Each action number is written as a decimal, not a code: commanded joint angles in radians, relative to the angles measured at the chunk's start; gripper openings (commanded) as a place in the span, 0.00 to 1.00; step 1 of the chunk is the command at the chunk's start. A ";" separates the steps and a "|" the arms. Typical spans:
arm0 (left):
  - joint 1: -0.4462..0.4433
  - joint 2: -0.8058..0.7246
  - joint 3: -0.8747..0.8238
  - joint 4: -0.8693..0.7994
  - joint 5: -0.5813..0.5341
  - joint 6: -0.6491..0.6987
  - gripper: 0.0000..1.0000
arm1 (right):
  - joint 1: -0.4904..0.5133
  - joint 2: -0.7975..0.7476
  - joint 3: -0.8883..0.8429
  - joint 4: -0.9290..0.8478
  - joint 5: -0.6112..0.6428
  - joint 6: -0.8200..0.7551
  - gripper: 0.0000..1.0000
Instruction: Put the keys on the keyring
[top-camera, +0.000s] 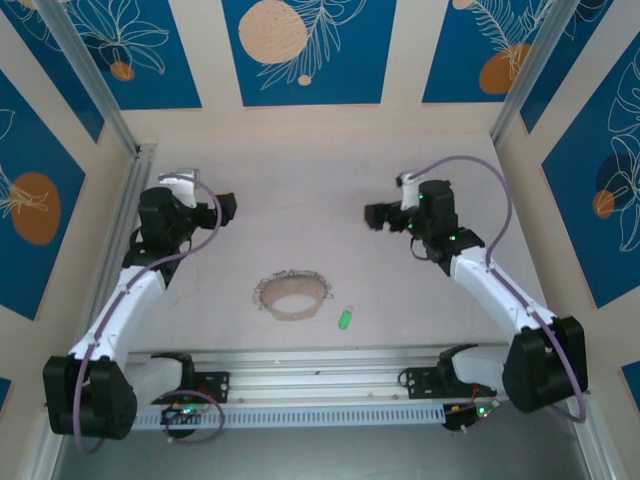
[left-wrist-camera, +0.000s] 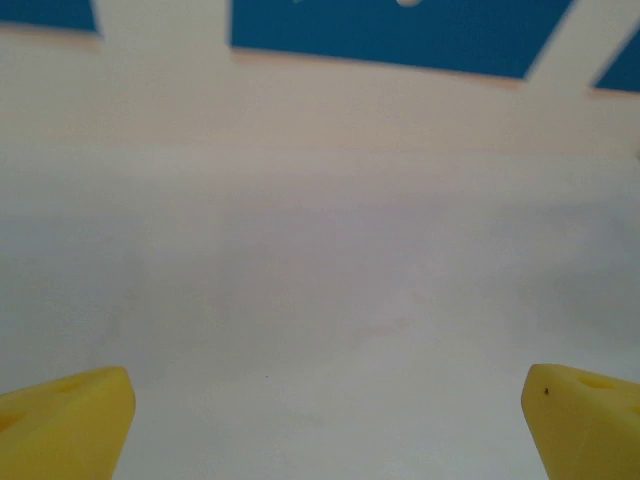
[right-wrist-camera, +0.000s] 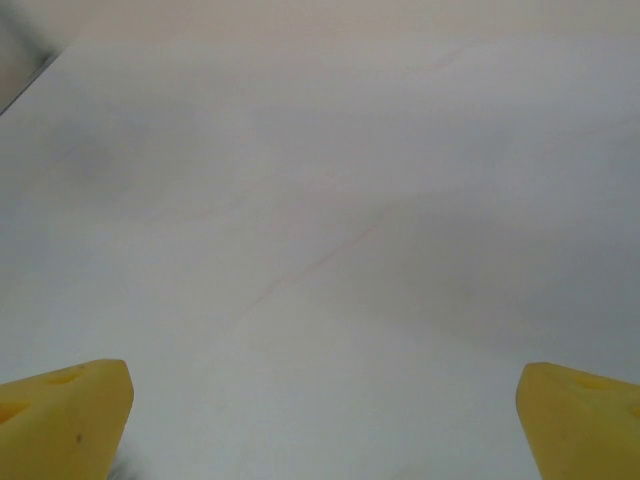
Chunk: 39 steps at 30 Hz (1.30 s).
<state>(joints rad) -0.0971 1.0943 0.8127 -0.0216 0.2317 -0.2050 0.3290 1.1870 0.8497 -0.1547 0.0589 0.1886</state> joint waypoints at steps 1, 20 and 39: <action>-0.032 0.038 0.053 -0.319 0.242 -0.111 1.00 | 0.052 -0.056 -0.034 -0.249 -0.263 0.041 0.99; -0.473 0.187 0.233 -0.651 0.249 0.132 0.76 | 0.193 -0.470 -0.442 -0.188 -0.369 0.475 0.81; -0.840 0.550 0.322 -0.386 0.028 0.376 0.41 | -0.143 -0.624 -0.613 -0.147 -0.442 0.571 0.79</action>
<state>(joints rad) -0.9169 1.5921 1.0779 -0.4606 0.2970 0.0914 0.1936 0.5598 0.2604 -0.3157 -0.3473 0.7593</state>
